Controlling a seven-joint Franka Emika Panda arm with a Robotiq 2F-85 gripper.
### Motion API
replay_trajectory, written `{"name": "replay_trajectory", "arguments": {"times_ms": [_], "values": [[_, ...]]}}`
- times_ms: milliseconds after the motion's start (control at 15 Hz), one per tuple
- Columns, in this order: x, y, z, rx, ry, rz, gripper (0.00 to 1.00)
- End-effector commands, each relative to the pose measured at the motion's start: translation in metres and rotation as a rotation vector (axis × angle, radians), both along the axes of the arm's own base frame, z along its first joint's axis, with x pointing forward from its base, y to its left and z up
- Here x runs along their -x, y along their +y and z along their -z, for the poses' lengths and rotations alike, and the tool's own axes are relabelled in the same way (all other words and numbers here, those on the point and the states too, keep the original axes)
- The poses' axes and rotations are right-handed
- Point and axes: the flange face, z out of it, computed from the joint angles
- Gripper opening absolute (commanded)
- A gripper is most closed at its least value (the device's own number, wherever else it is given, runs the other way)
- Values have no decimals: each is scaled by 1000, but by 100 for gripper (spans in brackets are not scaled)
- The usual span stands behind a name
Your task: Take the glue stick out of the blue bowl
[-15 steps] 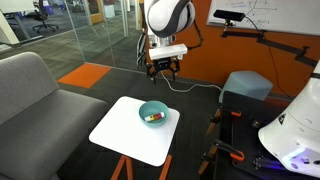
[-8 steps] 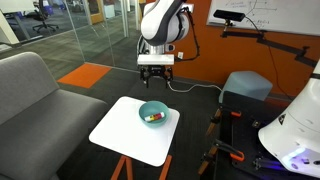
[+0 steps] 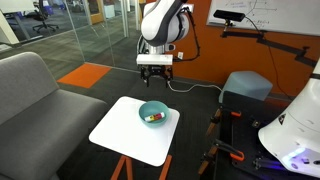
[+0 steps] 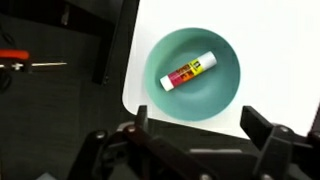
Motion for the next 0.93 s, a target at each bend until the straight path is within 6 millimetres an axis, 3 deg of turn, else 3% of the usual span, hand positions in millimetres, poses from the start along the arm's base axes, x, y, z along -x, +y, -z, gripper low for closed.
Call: {"name": "replay_trajectory", "arguments": {"times_ms": [0,467,867], "values": [[-1,-6,25,93,-26,173,100],[6,-7,109,226,-10,525,100],[1,18,139,232,37,583,100]]}}
